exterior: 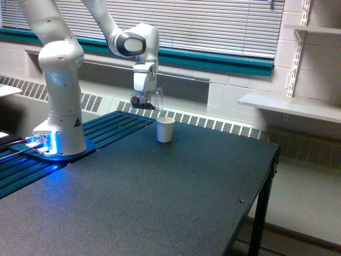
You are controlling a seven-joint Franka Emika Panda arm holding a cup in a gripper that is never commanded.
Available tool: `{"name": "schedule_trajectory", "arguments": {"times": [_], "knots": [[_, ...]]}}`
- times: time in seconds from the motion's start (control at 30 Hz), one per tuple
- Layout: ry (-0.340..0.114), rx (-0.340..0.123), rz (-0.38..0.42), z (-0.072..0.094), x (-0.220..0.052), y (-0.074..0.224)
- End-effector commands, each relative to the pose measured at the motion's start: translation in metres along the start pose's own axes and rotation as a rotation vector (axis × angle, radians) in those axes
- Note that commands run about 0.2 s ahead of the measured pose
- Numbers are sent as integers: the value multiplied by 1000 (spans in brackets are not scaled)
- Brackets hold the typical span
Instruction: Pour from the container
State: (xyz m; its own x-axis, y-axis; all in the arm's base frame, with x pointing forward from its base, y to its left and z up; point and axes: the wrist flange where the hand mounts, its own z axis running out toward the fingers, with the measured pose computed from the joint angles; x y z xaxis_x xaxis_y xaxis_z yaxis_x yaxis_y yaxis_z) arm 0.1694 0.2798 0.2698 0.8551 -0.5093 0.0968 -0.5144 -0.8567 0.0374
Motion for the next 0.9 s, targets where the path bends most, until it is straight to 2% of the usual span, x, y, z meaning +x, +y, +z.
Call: {"name": "schedule_trajectory", "arguments": {"times": [0.03, 0.9], "knots": [[-21, -20, -21, 11, 4, 4], [-78, -59, -38, 20, 11, -7]]}}
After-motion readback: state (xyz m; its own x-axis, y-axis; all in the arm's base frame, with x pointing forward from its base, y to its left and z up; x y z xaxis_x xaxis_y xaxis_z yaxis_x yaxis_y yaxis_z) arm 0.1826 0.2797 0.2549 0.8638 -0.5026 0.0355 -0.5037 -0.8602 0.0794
